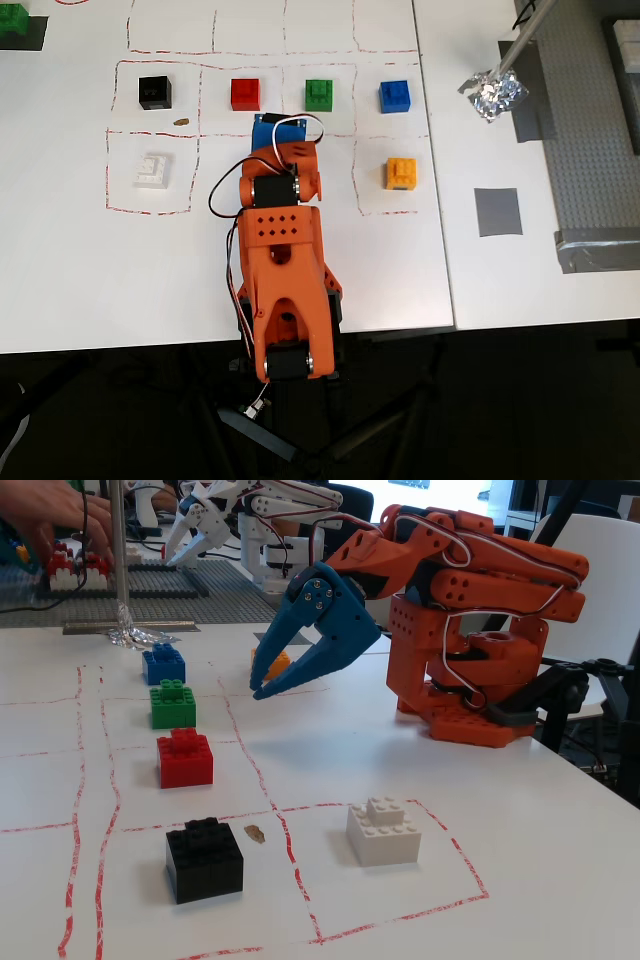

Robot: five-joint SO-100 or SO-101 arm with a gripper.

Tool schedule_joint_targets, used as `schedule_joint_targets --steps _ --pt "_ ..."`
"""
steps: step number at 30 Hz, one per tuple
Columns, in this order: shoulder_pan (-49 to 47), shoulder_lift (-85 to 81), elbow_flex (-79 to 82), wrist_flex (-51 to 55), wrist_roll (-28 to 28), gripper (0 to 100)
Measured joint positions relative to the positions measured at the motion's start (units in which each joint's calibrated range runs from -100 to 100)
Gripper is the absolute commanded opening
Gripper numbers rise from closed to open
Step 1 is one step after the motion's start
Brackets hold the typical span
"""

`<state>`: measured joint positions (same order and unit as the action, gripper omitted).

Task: Grab the block and put it in the grey marker

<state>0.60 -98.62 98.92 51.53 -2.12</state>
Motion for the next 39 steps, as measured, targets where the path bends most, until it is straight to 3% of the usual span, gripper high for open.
schedule_joint_targets --steps 39 --pt "-0.8 0.17 0.0 0.0 0.24 0"
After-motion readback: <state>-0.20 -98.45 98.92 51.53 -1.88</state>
